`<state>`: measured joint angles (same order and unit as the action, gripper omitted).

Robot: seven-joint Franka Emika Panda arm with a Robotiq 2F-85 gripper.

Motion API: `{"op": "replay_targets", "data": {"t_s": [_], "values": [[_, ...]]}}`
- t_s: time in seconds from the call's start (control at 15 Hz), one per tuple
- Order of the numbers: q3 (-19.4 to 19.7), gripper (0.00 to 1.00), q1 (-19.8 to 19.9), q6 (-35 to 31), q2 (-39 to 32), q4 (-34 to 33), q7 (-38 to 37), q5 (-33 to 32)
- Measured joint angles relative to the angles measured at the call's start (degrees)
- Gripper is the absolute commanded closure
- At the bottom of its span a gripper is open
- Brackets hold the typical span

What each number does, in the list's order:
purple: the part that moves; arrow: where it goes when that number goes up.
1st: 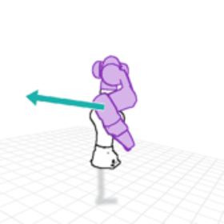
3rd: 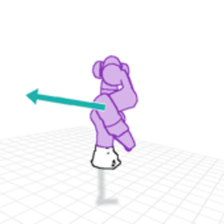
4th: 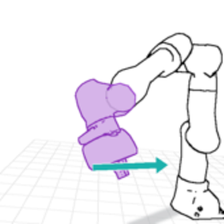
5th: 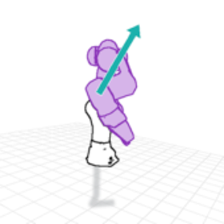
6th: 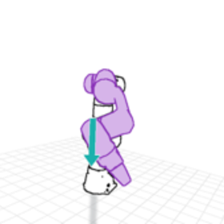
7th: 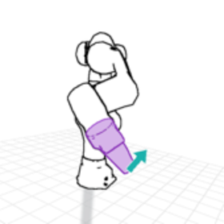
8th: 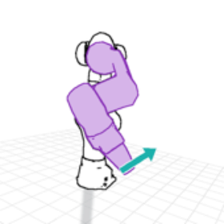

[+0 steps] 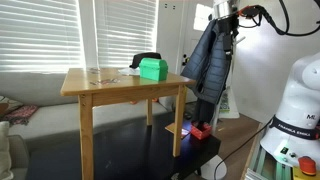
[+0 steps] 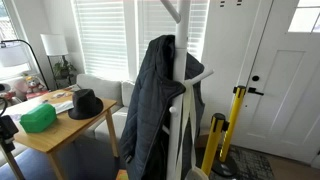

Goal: Open the green container

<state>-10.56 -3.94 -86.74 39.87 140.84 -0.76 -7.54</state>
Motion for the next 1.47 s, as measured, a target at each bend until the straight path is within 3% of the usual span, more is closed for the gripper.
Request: {"op": "replay_targets", "data": {"t_s": [0.93, 1.47], "values": [[-0.4, 0.0, -0.8, -1.3, -0.5, -0.8, -1.2, 0.3], [-6.9, 0.0, -3.9, -6.9, -11.8, -16.0, -17.5, 9.5]]}}
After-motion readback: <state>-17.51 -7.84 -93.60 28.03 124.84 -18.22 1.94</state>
